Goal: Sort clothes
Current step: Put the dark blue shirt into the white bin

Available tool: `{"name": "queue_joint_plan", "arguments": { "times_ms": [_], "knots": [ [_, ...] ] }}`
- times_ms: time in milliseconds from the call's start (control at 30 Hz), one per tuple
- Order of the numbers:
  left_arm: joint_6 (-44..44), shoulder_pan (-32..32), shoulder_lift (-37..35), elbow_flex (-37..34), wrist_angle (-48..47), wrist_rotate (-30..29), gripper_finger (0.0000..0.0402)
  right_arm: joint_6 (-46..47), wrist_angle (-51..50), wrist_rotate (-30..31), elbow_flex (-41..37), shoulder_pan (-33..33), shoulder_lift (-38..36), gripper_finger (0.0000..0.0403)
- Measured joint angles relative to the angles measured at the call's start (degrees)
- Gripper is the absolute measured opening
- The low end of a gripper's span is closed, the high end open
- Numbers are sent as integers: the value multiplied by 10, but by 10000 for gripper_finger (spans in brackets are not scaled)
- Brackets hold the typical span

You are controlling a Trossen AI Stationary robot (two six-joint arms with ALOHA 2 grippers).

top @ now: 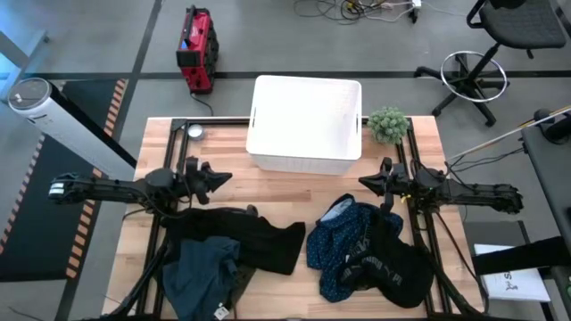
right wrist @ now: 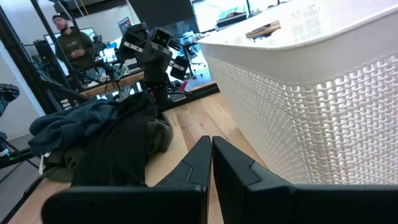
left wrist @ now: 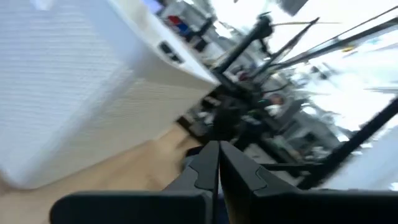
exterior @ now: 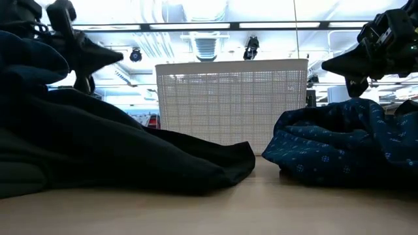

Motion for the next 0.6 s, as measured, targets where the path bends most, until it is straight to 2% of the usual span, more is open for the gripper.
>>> {"name": "queue_joint_plan", "arguments": {
  "times_ms": [133, 267, 400, 600],
  "knots": [
    [-28, 0, 0, 0, 42, 6, 20, 0, 0, 0, 0, 0, 0, 0],
    [-12, 0, 2, 26, 15, -4, 47, 0, 0, 0, 0, 0, 0, 0],
    [16, 0, 24, 97, -90, -14, 72, 0, 0, 0, 0, 0, 0, 0],
    [30, 0, 84, 259, -348, -14, 97, 0, 0, 0, 0, 0, 0, 0]
  ]
}}
